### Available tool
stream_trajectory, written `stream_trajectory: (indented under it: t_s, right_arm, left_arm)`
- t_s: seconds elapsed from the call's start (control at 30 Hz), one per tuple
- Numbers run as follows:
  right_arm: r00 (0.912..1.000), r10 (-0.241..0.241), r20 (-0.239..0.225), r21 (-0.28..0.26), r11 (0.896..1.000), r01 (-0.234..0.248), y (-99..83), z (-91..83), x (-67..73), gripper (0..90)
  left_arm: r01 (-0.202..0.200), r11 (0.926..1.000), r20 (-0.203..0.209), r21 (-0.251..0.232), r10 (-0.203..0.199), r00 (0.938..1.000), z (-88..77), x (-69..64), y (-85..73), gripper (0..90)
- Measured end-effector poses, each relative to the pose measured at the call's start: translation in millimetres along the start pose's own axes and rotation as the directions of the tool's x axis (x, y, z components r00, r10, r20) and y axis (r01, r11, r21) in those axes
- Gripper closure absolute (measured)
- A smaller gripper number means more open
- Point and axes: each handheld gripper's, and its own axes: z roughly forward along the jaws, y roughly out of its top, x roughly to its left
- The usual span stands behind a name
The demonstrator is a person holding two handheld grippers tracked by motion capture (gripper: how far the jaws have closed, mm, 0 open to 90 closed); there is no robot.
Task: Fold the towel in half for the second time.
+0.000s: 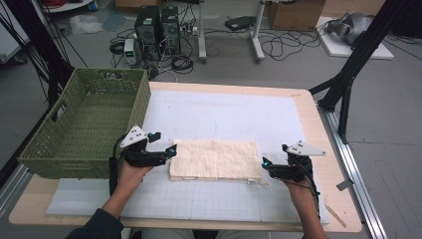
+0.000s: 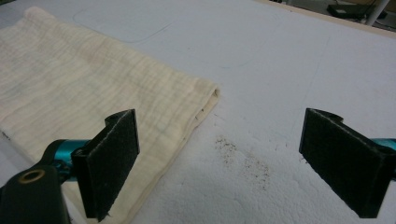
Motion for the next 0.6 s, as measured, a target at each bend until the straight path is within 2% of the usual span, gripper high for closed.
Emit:
stream_trajectory:
  t_s: [0.13, 0.27, 0.4, 0.5, 0.6]
  right_arm:
    - [1.0000, 0.002, -0.003, 0.002, 1.000, -0.002, -0.5, 0.1, -0.2, 11.3]
    - [0.9999, -0.001, -0.014, 0.004, 1.000, 0.001, -1.0, 0.4, 1.1, 11.4]
    - [0.9998, -0.008, -0.019, 0.000, 1.000, 0.008, -0.9, -0.3, 1.5, 11.4]
    - [0.9997, -0.004, -0.023, -0.006, 1.000, 0.004, -1.3, -2.6, 1.6, 11.4]
    - [0.9997, -0.004, -0.024, -0.006, 1.000, 0.004, -1.6, -3.4, 0.7, 11.3]
  left_arm:
    - [0.017, 0.9997, 0.009, 0.018, -0.017, 0.9998, 5.1, 4.4, 2.9, 18.2]
    - [0.020, 0.9997, 0.028, 0.014, -0.020, 0.9994, 7.8, 3.7, 8.1, 18.2]
    - [0.001, 1.0000, 0.034, 0.005, -0.002, 0.9994, 12.8, -1.9, 14.5, 18.2]
    - [-0.020, 0.9998, 0.031, 0.005, 0.020, 0.9993, 22.9, -5.6, 21.5, 18.5]
    - [0.007, 0.9999, 0.021, 0.013, -0.007, 0.9997, 34.9, -5.3, 25.7, 20.7]
